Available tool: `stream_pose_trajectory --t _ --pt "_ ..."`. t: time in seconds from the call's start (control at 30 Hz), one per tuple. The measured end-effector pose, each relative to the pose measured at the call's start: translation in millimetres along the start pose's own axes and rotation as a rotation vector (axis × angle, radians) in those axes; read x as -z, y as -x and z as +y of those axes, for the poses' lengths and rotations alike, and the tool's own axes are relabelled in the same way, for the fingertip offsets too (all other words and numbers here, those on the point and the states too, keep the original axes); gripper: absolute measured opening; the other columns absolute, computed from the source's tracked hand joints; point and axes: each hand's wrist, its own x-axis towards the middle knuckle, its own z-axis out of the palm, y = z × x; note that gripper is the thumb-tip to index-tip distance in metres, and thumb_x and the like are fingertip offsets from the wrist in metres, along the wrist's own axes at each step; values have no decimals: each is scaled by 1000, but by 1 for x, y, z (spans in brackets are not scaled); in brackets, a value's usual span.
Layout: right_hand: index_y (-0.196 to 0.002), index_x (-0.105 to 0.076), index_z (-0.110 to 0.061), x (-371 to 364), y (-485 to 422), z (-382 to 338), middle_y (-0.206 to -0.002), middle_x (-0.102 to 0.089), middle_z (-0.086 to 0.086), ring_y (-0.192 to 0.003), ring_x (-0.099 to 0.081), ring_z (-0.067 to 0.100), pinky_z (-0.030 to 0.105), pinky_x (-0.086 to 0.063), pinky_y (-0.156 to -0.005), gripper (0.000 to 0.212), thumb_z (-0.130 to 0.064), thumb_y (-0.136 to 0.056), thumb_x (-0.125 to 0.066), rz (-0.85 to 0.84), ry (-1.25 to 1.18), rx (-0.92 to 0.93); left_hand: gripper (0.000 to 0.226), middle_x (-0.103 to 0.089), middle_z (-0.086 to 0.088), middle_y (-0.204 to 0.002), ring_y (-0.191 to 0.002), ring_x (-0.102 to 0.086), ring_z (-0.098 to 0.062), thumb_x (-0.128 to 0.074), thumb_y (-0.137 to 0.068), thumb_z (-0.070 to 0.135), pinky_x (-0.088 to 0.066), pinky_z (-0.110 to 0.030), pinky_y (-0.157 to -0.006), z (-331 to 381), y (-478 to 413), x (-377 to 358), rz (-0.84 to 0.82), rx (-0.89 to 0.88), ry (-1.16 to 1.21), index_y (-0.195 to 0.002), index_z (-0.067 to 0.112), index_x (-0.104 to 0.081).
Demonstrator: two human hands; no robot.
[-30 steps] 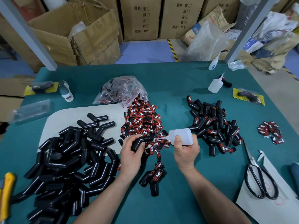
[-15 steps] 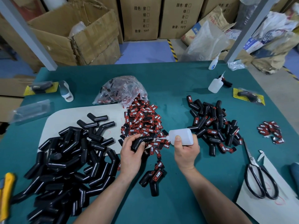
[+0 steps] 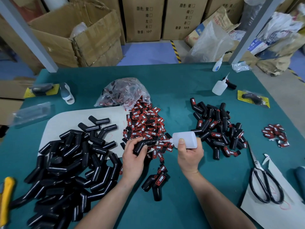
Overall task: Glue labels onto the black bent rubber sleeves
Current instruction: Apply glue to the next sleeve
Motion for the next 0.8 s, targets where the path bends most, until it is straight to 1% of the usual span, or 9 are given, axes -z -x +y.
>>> stream_pose_trajectory --t 0.1,0.17,0.23,0.3,0.43,0.6,0.67,0.77,0.8 --pt "-77 -50 -19 0 -1 0 -64 -54 -19 -58 -54 -9 8 -40 -53 28 -43 -75 -64 23 -18 -9 38 -64 26 -116 -115 -61 3 -73 -94 9 -41 -7 -98 0 0 0 -4 5 11 -112 42 -67" --pt "-77 -51 -28 0 -1 1 -60 -56 -17 -59 -55 -7 10 -42 -54 21 -43 -74 -64 55 -48 -24 40 -65 26 -115 -114 -61 4 -73 -94 7 -40 -6 -97 -1 0 0 -12 0 4 -112 42 -67" --pt "-80 -52 -33 0 -3 1 -62 -59 -15 -60 -56 -6 14 -44 -55 17 -44 -75 -64 86 -72 -33 42 -67 26 -116 -114 -61 4 -73 -93 6 -41 -6 -98 -1 -1 0 -16 6 3 -111 44 -67" --pt "-81 -53 -33 0 -4 0 -66 -59 -14 -60 -57 -4 19 -45 -56 17 -45 -75 -64 97 -75 -38 43 -67 26 -116 -114 -61 4 -72 -94 6 -42 -7 -99 -1 -1 0 -11 14 9 -111 45 -67" --pt "-81 -53 -34 1 -3 -1 -64 -59 -15 -61 -56 -6 13 -44 -55 16 -43 -77 -65 88 -85 -13 43 -66 27 -118 -116 -60 6 -72 -94 8 -41 -7 -100 -2 -1 0 -8 15 8 -113 45 -66" --pt "-80 -51 -33 1 -3 -4 -67 -56 -16 -61 -56 -8 8 -42 -56 17 -43 -76 -64 82 -80 -12 34 -66 22 -120 -118 -59 6 -73 -95 12 -40 -6 -101 -3 -1 0 -9 22 2 -117 36 -68" --pt "-79 -50 -31 1 -3 -5 -67 -55 -17 -61 -56 -9 6 -40 -55 19 -43 -76 -64 67 -60 3 33 -66 24 -119 -119 -59 5 -73 -94 12 -40 -7 -102 -4 -2 0 -11 30 6 -117 36 -69" --pt "-78 -49 -30 1 -2 -4 -66 -54 -16 -59 -55 -8 8 -40 -54 20 -43 -75 -64 50 -52 -2 34 -67 18 -119 -117 -61 1 -74 -94 8 -43 -12 -103 -4 -2 -1 -2 23 21 -115 34 -70" --pt "-77 -49 -27 0 -2 -3 -66 -54 -16 -59 -54 -9 8 -40 -54 22 -43 -75 -64 46 -53 -5 34 -67 15 -119 -116 -62 0 -74 -93 7 -44 -14 -104 -4 -2 -2 5 20 27 -114 33 -70"
